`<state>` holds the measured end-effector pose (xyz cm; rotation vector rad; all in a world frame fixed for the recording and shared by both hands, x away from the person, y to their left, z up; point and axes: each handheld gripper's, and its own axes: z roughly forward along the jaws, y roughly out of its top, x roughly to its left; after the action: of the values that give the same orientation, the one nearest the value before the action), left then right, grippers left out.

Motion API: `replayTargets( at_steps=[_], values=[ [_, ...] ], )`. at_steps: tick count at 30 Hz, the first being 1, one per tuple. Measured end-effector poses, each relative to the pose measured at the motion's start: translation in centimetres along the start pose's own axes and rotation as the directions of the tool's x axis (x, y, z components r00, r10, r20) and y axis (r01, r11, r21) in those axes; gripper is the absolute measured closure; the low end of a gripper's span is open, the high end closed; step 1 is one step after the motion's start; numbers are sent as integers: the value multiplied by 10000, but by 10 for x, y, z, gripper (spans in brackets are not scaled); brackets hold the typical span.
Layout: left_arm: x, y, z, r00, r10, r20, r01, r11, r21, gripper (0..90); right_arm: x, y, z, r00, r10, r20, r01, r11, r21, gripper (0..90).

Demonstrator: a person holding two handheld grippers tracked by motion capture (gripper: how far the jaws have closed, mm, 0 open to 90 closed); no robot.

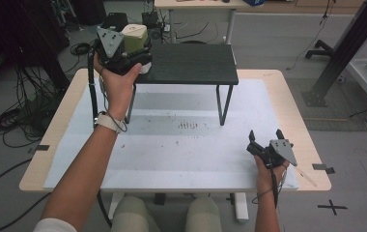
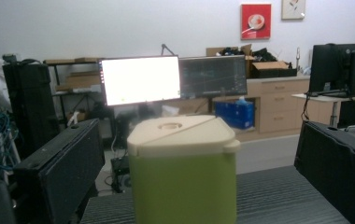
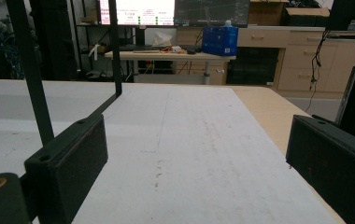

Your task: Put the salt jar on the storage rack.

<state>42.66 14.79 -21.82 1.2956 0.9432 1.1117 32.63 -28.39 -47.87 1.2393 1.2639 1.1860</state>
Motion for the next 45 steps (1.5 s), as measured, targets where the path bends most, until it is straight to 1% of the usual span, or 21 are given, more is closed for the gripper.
replayTargets(
  at_steps=[1, 3, 6, 8, 10, 13, 16, 17, 18, 19, 21, 23, 25, 30, 32, 34, 36, 40, 44, 45],
  values=[
    [0, 0, 0, 10000, 0, 0, 0, 10000, 0, 19, 0, 0, 0, 10000, 0, 0, 0, 10000, 0, 57],
    [0, -1, -5, 10000, -62, 78, 63, 9999, -106, 19, 0, 0, 0, 10000, -1, -4, 1, 10000, 0, 57],
    [1, -2, -9, 10000, -34, 74, 36, 9999, -160, 17, 0, 0, 0, 10000, -6, -1, 6, 10000, -1, 57],
    [1, -4, -14, 9999, 158, 46, -157, 9997, -202, 15, 0, 0, 0, 10000, 5, 2, -5, 10000, -6, 57],
    [2, -6, -18, 9998, 216, 46, -215, 9993, -299, 13, 0, 0, 0, 10000, -4, 3, 4, 10000, -12, 57],
    [3, -10, -24, 9999, 76, 108, -72, 9993, -357, 13, 0, 0, 0, 10000, -5, 5, 5, 10000, -12, 57],
    [5, -13, -28, 9999, 69, 119, -64, 9990, -451, 13, 0, 0, 0, 10000, 12, 3, -12, 10000, -4, 56],
    [5, -14, -29, 9998, 54, 179, -45, 9987, -513, 13, 0, 0, 0, 10000, 12, 3, -12, 10000, -4, 56],
    [7, -17, -33, 9995, -49, 326, 69, 9980, -636, 13, 0, 0, 0, 10000, 26, 4, -26, 10000, -7, 55],
    [7, -18, -36, 9990, -70, 434, 100, 9976, -690, 13, 0, 0, 0, 10000, 12, 4, -12, 10000, -13, 55],
    [8, -22, -40, 9986, -1, 534, 41, 9972, -752, 12, 0, 0, 0, 10000, 13, 7, -13, 10000, -6, 55],
    [10, -25, -45, 9977, -71, 668, 127, 9965, -831, 12, 0, 0, 0, 10000, 1, 11, -1, 10000, -4, 55],
    [11, -29, -50, 9970, -187, 750, 246, 9966, -787, 11, 0, 0, 0, 10000, 0, 11, 0, 10000, -3, 55],
    [14, -39, -59, 9973, -111, 725, 162, 9974, -701, 10, 0, 0, 0, 10000, 6, 10, -6, 10000, 3, 55],
    [15, -45, -65, 9971, -119, 756, 174, 9972, -731, 7, 0, 0, 0, 10000, 2, 8, -2, 10000, 4, 55],
    [17, -52, -70, 9969, -184, 766, 233, 9977, -636, 6, 0, 0, 0, 10000, -9, 11, 9, 10000, 4, 55],
    [18, -58, -74, 9968, -213, 776, 260, 9979, -598, 4, 0, 0, 0, 10000, -27, 6, 27, 10000, 10, 55],
    [22, -70, -81, 9958, -397, 824, 445, 9974, -570, 2, 0, 0, 0, 10000, -10, 7, 10, 10000, 19, 55],
    [24, -78, -86, 9954, -450, 846, 498, 9972, -559, 2, 0, 0, 0, 10000, -13, 4, 13, 10000, 22, 55],
    [25, -83, -89, 9952, -444, 873, 492, 9973, -541, 2, 0, 0, 0, 10000, -13, 2, 13, 10000, 27, 55]
  ],
)
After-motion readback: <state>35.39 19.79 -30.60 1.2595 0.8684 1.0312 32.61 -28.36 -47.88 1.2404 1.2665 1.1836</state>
